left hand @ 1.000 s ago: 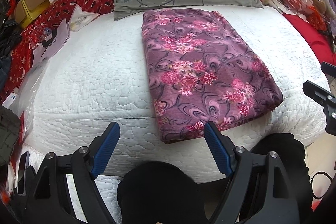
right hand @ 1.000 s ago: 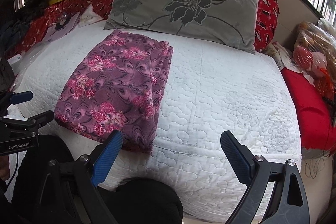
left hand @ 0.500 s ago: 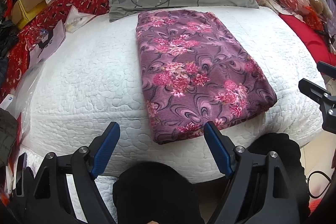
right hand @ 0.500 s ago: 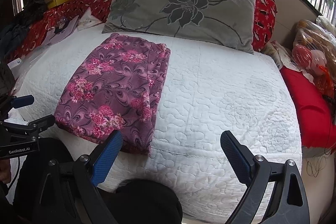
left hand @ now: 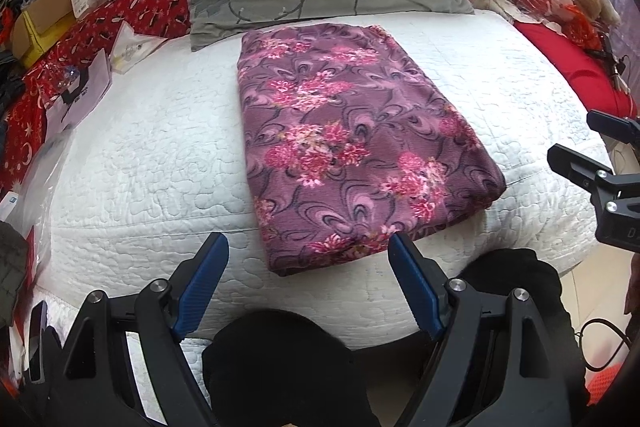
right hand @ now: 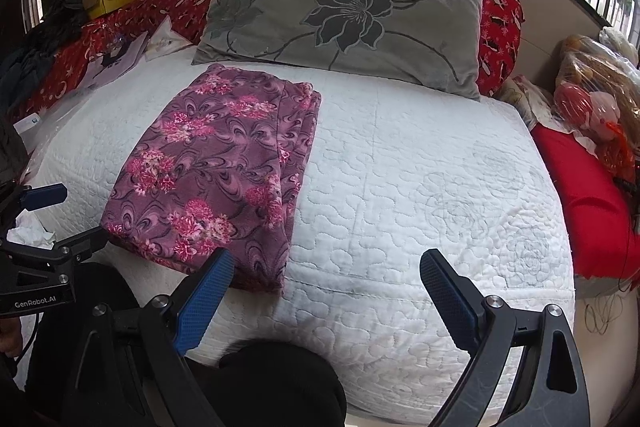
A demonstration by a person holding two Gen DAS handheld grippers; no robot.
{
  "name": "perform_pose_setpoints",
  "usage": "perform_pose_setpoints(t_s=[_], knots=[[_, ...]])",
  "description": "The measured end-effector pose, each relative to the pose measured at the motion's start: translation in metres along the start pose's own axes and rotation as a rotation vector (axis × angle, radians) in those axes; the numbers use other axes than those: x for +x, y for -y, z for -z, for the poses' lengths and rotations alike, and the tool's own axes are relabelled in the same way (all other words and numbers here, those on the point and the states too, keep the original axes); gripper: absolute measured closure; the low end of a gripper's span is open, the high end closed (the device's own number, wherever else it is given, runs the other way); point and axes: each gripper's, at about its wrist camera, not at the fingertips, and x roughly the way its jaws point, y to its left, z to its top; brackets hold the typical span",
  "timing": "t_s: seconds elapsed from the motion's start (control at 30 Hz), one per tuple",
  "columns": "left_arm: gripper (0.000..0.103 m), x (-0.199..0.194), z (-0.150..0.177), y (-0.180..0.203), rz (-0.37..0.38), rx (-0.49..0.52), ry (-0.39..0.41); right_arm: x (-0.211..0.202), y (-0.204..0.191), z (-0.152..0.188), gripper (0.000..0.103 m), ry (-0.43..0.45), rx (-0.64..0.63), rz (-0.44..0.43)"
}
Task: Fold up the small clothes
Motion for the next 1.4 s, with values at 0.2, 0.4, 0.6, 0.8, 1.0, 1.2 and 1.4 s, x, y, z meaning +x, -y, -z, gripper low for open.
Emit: perform_pose_setpoints(t_s=[0.2, 0.4, 0.6, 0.8, 1.0, 1.2, 1.4], knots=[[0.021, -0.002, -0.001, 0.004, 0.01, -0.002, 0.003, 0.0, 0.003, 0.002, 0.008, -0.004, 0.006, 0.002], [0.021, -0.003, -0.001, 0.006, 0.022, -0.006, -0.002, -0.001, 0.004, 0.004, 0.008, -0.007, 0.01, 0.003], [0.02, -0.005, -0.001, 0.008, 0.034, -0.014, -0.001, -0.001, 0.005, 0.005, 0.008, -0.01, 0.013, 0.003], [0.021, -0.005, -0.002, 0.007, 0.062, -0.034, -0.004, -0.001, 0.005, 0.005, 0.008, -0.01, 0.012, 0.004], [0.02, -0.006, -0.001, 0.008, 0.091, -0.057, -0.01, -0.001, 0.005, 0.006, 0.008, -0.012, 0.016, 0.006], [0.02, -0.006, 0.0, 0.01, 0.106, -0.067, -0.017, -0.006, 0.008, 0.006, 0.008, 0.003, 0.016, 0.013], [0.02, -0.018, 0.003, 0.016, 0.099, -0.047, 0.062, -0.011, 0.012, 0.005, 0.008, 0.019, 0.017, 0.039]])
